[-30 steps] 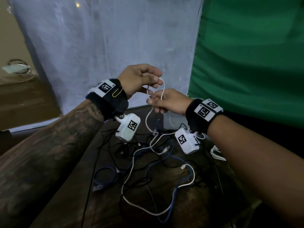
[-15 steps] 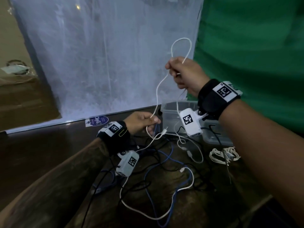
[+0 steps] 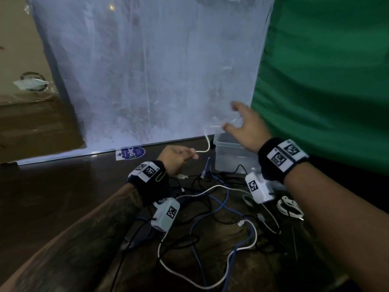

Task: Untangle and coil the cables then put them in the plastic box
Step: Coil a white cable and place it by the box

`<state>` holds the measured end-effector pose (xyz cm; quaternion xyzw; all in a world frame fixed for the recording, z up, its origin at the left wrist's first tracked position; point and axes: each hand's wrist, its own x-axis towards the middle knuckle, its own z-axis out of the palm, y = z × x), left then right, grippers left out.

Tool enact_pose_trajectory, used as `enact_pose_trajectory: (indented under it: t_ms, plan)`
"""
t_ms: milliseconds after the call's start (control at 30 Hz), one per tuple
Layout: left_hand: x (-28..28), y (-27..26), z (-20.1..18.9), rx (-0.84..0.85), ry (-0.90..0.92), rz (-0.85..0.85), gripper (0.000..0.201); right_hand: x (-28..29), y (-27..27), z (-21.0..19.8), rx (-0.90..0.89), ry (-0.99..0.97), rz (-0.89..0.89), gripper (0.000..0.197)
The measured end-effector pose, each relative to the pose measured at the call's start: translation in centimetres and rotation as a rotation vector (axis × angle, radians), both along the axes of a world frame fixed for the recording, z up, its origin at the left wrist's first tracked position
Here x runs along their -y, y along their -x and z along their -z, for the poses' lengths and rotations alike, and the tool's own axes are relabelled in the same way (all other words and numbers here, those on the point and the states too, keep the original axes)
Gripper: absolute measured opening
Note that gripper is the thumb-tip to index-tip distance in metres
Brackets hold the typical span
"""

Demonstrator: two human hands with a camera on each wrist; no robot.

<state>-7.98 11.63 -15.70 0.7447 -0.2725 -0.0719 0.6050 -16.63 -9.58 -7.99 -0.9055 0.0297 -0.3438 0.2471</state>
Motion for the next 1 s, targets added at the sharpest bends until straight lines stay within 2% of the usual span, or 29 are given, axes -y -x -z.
enact_pose_trajectory:
  t_ms: [100,167,200,233,300,367,433,500,567,633,700,767,833,900,1000]
  plan:
    - [0.9,1.0,-0.1,0.156,-0.083,0.018,0.024,-2.0,-0.8,2.7,-0.084,0.376,-0.062,0.055]
    - [1.4,0.9,0.1,0.207,-0.085,0.015,0.024,-2.8,-1.2,4.1,-0.140,0.488,-0.117,0.050]
    - [1.4,0.8,0.3,0.215,-0.083,0.009,0.024,-2.9,-1.4,4.8,-0.191,0.434,-0.194,0.045]
    - [1.5,0.7,0.6,0.207,-0.080,0.006,0.023,-2.8,-1.7,5.3,-0.261,0.300,-0.281,0.040]
    - [1.3,0.3,1.3,0.182,-0.063,0.007,0.023,-2.8,-2.3,6.3,-0.342,-0.079,-0.380,0.041]
    - [1.3,-0.1,1.8,0.183,-0.044,-0.029,0.026,-2.4,-3.0,6.9,-0.256,-0.367,-0.357,0.047]
    - [1.2,-0.8,2.2,0.214,-0.072,-0.090,0.025,-2.0,-3.3,6.9,-0.034,-0.515,-0.256,0.040]
    - [1.2,-1.7,2.6,0.251,-0.181,-0.143,0.026,-2.1,-3.1,6.7,0.193,-0.520,-0.232,0.033]
    - [1.2,-2.2,2.7,0.306,-0.296,-0.147,0.035,-3.1,-3.1,6.8,0.237,-0.348,-0.316,0.029]
    - [1.2,-2.1,2.5,0.352,-0.323,-0.124,0.046,-4.4,-3.8,8.1,0.089,-0.199,-0.382,0.028]
    - [1.1,-2.1,2.3,0.332,-0.272,-0.104,0.043,-4.6,-4.4,9.2,-0.100,-0.219,-0.390,0.027]
    - [0.9,-2.2,2.4,0.195,-0.150,-0.091,0.032,-4.0,-4.4,9.7,-0.277,-0.266,-0.353,0.020]
    - [0.2,-2.5,2.5,0.077,-0.049,-0.065,0.030,-3.5,-3.9,10.3,-0.370,-0.315,-0.404,0.015]
    - [-0.2,-2.8,2.7,0.025,-0.010,-0.028,0.032,-3.2,-3.5,10.8,-0.266,-0.370,-0.389,0.018]
    - [-0.1,-2.7,3.1,-0.111,-0.021,0.076,0.034,-2.3,-3.7,11.5,-0.015,-0.499,-0.251,0.021]
